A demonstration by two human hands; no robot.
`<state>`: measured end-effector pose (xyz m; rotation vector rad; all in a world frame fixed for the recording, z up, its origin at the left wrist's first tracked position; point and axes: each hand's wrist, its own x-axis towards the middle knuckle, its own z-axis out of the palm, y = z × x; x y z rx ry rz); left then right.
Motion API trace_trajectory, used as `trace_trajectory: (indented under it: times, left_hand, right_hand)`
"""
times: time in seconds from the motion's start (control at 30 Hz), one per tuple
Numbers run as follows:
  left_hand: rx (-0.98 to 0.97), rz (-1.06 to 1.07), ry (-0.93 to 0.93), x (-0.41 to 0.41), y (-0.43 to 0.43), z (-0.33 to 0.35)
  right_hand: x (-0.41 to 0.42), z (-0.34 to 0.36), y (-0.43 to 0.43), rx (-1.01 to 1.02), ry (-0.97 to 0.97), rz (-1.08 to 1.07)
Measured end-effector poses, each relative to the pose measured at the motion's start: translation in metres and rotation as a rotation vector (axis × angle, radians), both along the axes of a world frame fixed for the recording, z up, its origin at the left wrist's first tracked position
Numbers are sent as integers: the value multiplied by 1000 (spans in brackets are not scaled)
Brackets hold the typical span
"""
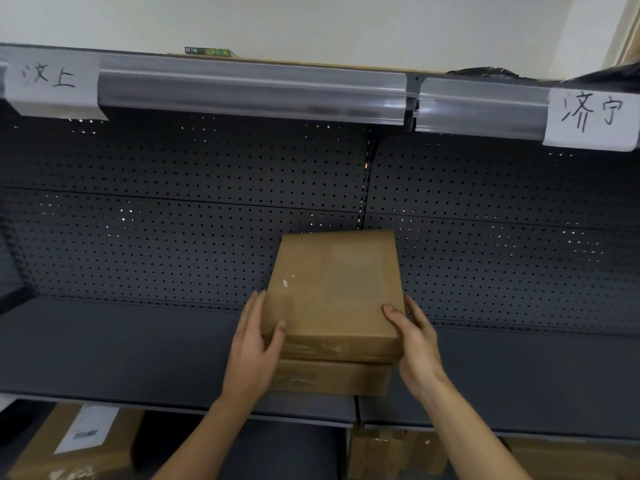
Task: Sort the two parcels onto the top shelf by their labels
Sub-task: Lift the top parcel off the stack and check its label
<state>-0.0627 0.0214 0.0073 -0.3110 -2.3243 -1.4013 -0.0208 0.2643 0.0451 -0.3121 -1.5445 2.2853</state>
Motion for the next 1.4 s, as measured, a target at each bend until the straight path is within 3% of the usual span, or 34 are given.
trace_trajectory:
  times: [0.1,0.2,0.3,0.57,0.73,0.9,1.03,1.13,1.4]
  left_hand:
    - [-567,51,341,6,4,1]
    - [-885,-8,425,16,20,2]
    - [-973,36,426,21,32,0]
    - [-912,154,552,20,27,2]
    - [-579,157,394,23,22,4]
    - [186,66,103,43,34,21]
    - [571,-16,-32,53,48,24]
    - [744,-59,-123,57,58,18]
    - [927,-124,-202,61,61,11]
  right_hand:
    - [2,-1,-1,15,26,2]
    - [3,3,-7,2,38,15]
    - [3,7,-13,13,21,48]
    - [13,13,-10,109,1,69]
    - [22,2,1,-23,-76,84]
    - [31,-26,-7,-136,-220,147]
    - [34,-36,-30,-105,-308,224]
    - [39,-36,-45,-99,-332,349]
    - [41,-37,-48,-266,-262,414]
